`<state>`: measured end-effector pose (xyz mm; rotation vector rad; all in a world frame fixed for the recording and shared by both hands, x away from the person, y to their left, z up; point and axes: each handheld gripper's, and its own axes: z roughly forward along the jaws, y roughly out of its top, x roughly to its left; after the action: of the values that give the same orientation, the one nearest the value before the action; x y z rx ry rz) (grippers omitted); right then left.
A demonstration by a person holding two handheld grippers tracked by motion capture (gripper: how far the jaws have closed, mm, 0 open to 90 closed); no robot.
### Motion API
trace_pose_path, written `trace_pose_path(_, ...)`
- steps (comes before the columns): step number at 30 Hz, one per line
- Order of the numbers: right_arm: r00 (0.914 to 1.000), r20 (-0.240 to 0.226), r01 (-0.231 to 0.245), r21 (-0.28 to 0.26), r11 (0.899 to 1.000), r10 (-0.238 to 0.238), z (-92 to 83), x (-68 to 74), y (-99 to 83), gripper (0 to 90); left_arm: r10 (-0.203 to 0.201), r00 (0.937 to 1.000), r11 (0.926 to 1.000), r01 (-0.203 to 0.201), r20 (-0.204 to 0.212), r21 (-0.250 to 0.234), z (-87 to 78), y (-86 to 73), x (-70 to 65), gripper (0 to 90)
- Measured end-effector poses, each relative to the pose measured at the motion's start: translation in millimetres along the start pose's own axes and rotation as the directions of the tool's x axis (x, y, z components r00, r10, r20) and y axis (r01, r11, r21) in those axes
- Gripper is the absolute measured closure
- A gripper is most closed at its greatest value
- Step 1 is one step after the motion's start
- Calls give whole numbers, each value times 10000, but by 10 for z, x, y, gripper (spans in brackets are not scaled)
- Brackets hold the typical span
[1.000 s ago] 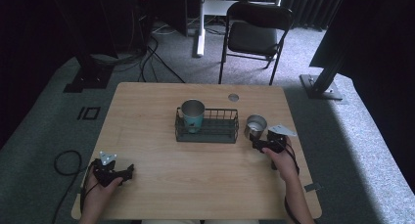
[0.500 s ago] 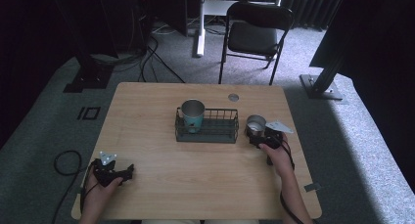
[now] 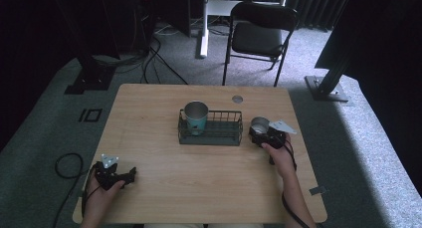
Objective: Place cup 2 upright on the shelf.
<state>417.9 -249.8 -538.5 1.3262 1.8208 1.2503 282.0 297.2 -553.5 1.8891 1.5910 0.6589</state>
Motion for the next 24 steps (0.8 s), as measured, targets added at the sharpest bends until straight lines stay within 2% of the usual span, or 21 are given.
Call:
trace_pose_path(5,9999,140,72,-8,10000,-72,15,1,2,115,1,10000,10000,-1,-1,0,0,0,0,89)
trace_pose_path(13,9991,244,352,-4,9994,-352,-3,4,23,171,-2,10000,10000,2,2,-3,0,0,0,89)
trace_pose_path(16,9995,251,205,34,9998,-206,-22,-9,45,180,8,10000,10000,-8,1,5,0,0,1,89)
trace_pose_path(18,9989,279,364,72,9993,-366,-32,-11,57,180,10,10000,10000,-10,0,9,0,0,1,89)
trace_pose_path(24,9994,277,212,105,9997,-215,-58,-35,79,180,-1,10000,10000,1,2,-3,0,0,0,89)
